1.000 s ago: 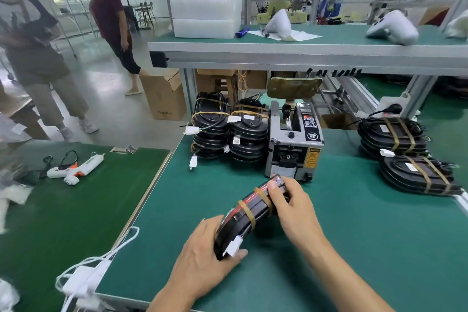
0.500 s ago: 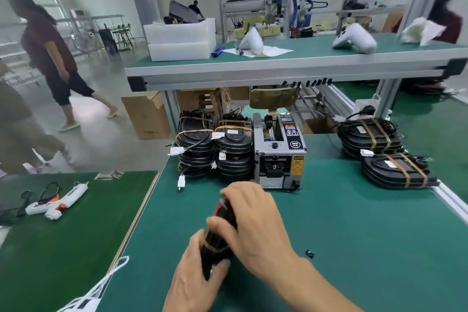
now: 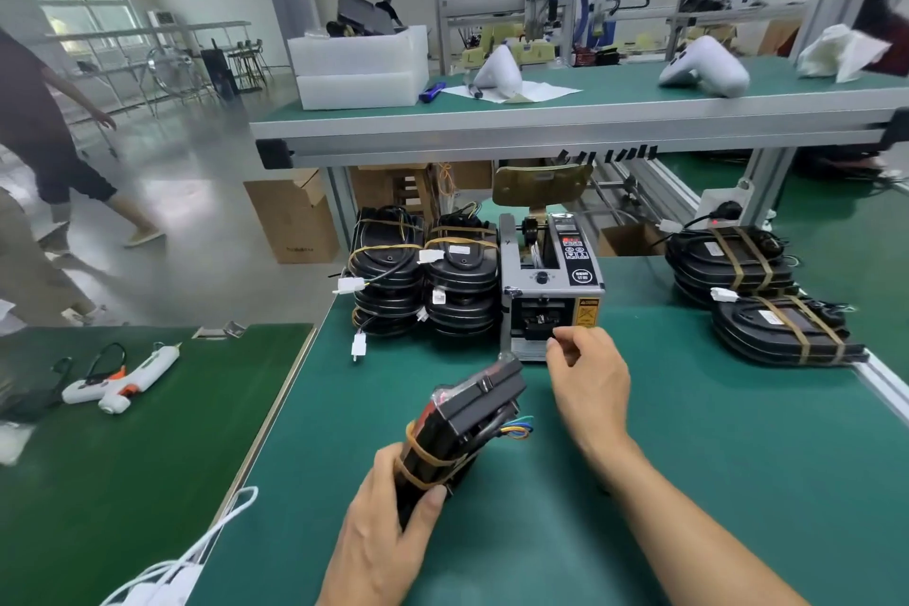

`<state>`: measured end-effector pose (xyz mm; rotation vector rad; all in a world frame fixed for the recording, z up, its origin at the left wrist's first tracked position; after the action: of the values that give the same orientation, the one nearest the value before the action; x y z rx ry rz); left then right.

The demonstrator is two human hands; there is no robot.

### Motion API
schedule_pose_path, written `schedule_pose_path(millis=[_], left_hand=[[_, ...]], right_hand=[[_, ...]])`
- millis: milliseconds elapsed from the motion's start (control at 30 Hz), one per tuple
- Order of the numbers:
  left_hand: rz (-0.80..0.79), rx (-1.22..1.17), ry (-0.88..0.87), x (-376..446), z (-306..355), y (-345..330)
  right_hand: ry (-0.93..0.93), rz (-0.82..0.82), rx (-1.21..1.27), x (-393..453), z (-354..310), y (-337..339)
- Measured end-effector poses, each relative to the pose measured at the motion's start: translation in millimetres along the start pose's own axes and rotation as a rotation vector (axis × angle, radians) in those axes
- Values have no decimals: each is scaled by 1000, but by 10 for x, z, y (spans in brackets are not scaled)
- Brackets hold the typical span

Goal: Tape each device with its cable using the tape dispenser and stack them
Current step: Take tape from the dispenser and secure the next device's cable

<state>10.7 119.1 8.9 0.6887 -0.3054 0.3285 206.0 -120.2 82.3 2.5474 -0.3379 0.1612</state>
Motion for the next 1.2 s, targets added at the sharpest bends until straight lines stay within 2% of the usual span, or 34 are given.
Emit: schedule_pose_path(millis=[133,233,367,1200], left_hand=[[18,6,-7,7,4,28],[27,-1,-17,7,-1,26],[20,-9,-16,-3,-19,14],[-1,-8,-10,-7,32,14]], right_hand=[[91,54,-119,85,-62,-38],[10,60,-18,160,-20,-49],[-58,62,2,198,2,-97],[-257,44,200,318,59,-262]])
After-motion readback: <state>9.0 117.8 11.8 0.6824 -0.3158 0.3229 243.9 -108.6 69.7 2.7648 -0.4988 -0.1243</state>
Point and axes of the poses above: each hand's wrist, its own x-axis towards the middle knuckle, its own y-axis out of the back of the hand, z = x × y, the point moved 9 cm from there along x, towards the middle knuckle, and after that the axes turned 10 degrees about -y, right-handed, at the moved point
